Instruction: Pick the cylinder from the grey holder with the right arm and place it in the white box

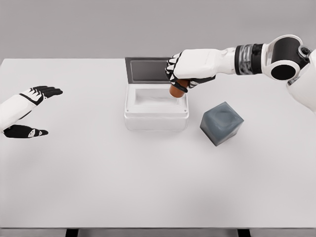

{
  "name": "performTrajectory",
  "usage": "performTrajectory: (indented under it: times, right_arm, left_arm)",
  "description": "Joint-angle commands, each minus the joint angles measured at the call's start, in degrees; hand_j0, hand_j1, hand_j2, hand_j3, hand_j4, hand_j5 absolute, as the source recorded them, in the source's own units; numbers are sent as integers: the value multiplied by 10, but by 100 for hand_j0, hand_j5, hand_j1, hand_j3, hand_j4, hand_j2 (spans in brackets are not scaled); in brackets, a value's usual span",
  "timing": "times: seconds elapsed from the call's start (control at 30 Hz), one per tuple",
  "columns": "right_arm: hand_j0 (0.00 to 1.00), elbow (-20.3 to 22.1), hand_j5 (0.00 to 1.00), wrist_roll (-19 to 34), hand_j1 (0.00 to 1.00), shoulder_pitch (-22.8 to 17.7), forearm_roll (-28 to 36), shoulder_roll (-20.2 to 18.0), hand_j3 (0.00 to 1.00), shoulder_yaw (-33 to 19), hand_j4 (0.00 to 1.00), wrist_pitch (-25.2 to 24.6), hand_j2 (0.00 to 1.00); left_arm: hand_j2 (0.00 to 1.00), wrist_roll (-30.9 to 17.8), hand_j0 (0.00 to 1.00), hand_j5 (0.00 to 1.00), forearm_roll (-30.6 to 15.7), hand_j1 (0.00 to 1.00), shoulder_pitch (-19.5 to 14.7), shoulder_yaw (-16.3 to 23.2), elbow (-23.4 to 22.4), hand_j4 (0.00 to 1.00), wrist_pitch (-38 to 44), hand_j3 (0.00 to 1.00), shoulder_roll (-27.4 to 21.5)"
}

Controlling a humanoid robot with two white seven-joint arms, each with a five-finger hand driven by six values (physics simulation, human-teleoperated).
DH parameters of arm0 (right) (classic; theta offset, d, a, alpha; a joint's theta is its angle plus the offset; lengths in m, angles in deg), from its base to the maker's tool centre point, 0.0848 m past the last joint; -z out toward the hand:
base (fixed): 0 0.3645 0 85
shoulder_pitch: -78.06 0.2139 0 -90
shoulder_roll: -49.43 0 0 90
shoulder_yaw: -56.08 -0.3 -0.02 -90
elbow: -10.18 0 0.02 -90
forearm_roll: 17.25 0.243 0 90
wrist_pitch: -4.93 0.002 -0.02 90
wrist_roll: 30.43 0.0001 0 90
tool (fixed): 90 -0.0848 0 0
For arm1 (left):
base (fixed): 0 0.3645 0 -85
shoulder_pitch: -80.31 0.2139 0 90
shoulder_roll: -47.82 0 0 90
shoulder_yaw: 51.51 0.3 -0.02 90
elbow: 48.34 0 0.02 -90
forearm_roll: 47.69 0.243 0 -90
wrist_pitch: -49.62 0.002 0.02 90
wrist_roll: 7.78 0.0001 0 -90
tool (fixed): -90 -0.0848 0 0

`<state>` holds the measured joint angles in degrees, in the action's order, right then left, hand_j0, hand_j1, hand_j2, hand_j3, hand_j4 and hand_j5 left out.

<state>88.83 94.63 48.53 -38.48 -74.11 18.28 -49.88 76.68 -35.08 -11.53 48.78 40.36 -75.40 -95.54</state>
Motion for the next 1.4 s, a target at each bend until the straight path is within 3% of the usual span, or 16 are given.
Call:
performTrajectory:
  times: [0.0, 0.03, 0.13, 0.27, 0.3, 0.43, 0.53, 0.63, 0.7, 0.77, 0.83, 0.93, 1.0, 1.13, 1.23, 1.37]
  right_arm:
    - [15, 0, 15, -1, 15, 0, 3, 0, 15, -1, 15, -2, 15]
    - [22, 2, 22, -1, 22, 0, 3, 0, 22, 0, 22, -2, 22]
    - [27, 3, 27, -1, 27, 0, 3, 0, 27, 0, 27, -2, 27]
    - [62, 4, 62, -1, 62, 4, -1, -1, 62, 0, 62, -2, 62]
    - [67, 7, 67, -1, 67, 4, -4, -1, 67, -1, 67, -2, 67]
    - [97, 41, 97, -1, 97, 4, -38, -1, 97, -6, 97, -2, 97]
    - [100, 62, 100, -1, 100, 5, -36, -9, 100, -12, 100, -2, 100]
    - [100, 149, 100, -1, 100, 1, -32, -36, 100, -88, 100, -2, 100]
    - [100, 184, 100, -1, 100, -4, -30, -61, 100, -152, 100, -2, 100]
    - [100, 188, 100, -1, 100, -19, 1, -93, 100, -252, 100, -2, 100]
    - [100, 188, 100, -1, 100, -47, 24, -123, 100, -307, 100, -2, 100]
    - [100, 183, 100, -1, 100, -90, 25, -137, 100, -320, 100, -2, 100]
    - [100, 182, 100, -1, 100, -144, 25, -155, 100, -336, 100, -2, 100]
    - [100, 179, 100, -1, 100, -240, 24, -178, 100, -395, 100, -2, 100]
    - [100, 176, 100, -1, 100, -253, 25, -198, 100, -402, 100, -2, 100]
    - [100, 179, 100, -1, 100, -282, 26, -196, 100, -400, 100, -2, 100]
  left_arm:
    - [100, 0, 100, 100, -4, 100, 0, 0, 1, 100, 0, 100, -1]
    - [100, 1, 100, 100, -4, 100, 0, 0, 0, 100, 0, 100, -1]
    - [100, 0, 100, 100, -4, 100, 0, 0, 0, 100, 0, 100, -1]
    - [100, 1, 100, 100, -4, 100, 0, 0, 1, 100, 0, 100, -1]
    - [100, 1, 100, 100, -4, 100, 0, 0, 1, 100, 0, 100, -1]
    - [100, 1, 100, 100, -4, 100, 0, 0, 1, 100, 0, 100, -1]
    - [100, 0, 100, 100, -4, 100, 0, 0, 0, 100, 0, 100, -1]
    - [100, 1, 100, 100, -4, 100, 0, 0, 0, 100, 0, 100, -1]
    - [100, 0, 100, 100, -4, 100, 0, 0, 1, 100, 0, 100, -1]
    - [100, 1, 100, 100, -7, 100, 0, -1, 0, 100, 0, 100, -1]
    - [100, 0, 100, 100, -12, 100, 1, 0, 0, 100, 0, 100, 0]
    - [100, 0, 100, 100, -25, 100, 12, 2, -1, 100, 0, 100, 0]
    - [100, -1, 100, 100, -54, 100, 6, 21, -3, 100, 0, 100, 1]
    - [100, -4, 100, 100, -142, 100, -34, 59, -1, 100, 0, 100, -2]
    - [100, -5, 100, 100, -185, 100, -54, 75, 0, 100, 0, 100, -1]
    - [100, -9, 100, 100, -254, 100, -148, 181, -5, 100, 0, 100, 7]
